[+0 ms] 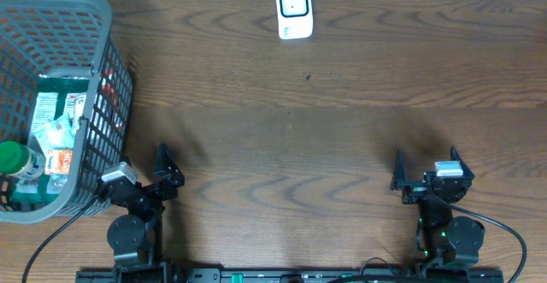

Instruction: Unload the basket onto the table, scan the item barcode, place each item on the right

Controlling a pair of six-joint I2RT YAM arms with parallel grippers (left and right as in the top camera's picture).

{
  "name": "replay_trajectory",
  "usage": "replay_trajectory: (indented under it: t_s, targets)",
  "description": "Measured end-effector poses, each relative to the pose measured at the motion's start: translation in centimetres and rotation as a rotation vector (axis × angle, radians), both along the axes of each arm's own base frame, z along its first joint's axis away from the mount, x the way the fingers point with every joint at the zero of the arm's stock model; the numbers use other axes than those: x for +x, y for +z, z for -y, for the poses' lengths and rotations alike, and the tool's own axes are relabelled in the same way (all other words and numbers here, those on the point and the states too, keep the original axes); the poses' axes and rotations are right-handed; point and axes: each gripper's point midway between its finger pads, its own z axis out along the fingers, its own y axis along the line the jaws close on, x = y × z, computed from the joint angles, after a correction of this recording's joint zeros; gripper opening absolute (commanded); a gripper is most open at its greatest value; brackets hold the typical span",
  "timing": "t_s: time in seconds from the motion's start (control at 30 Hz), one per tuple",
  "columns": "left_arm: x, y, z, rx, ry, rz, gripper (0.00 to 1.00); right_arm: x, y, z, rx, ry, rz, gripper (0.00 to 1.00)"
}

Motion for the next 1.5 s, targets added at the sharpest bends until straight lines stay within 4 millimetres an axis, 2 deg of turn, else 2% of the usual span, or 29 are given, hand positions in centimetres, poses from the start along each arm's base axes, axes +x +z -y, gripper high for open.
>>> replay_trajectory:
  t_s: [0.2,0.43,0.63,0.87,1.17,1.37,1.5]
  targets:
    - [0.0,0.0,0.4,-0.002,-0.026,-0.004,0.89,0.0,0.0,0.0,0.0,0.0,0.0,0.99]
    - [-1.1,-0.1,1.3,0.003,-0.074,-0.118,0.89,0.0,0.0,0.0,0.0,0.0,0.0,0.99]
    - [-1.9,5.4,2.4,0.001,-0.132,-0.084,0.89,0.0,0.0,0.0,0.0,0.0,0.0,0.99]
    - [-1.9,8.9,4.6,-0.054,-0.253,-0.211,0.89,0.0,0.0,0.0,0.0,0.0,0.0,0.99]
    - [-1.5,13.8,5.2,-0.119,-0.291,-0.458,0.89,0.0,0.0,0.0,0.0,0.0,0.0,0.99]
    - [-0.1,15.6,5.2,-0.139,-0.308,-0.601,0.89,0.0,0.0,0.0,0.0,0.0,-0.001,0.99]
    - [1.6,15.2,5.1,-0.149,-0.312,-0.656,0.89,0.0,0.0,0.0,0.0,0.0,0.0,0.99]
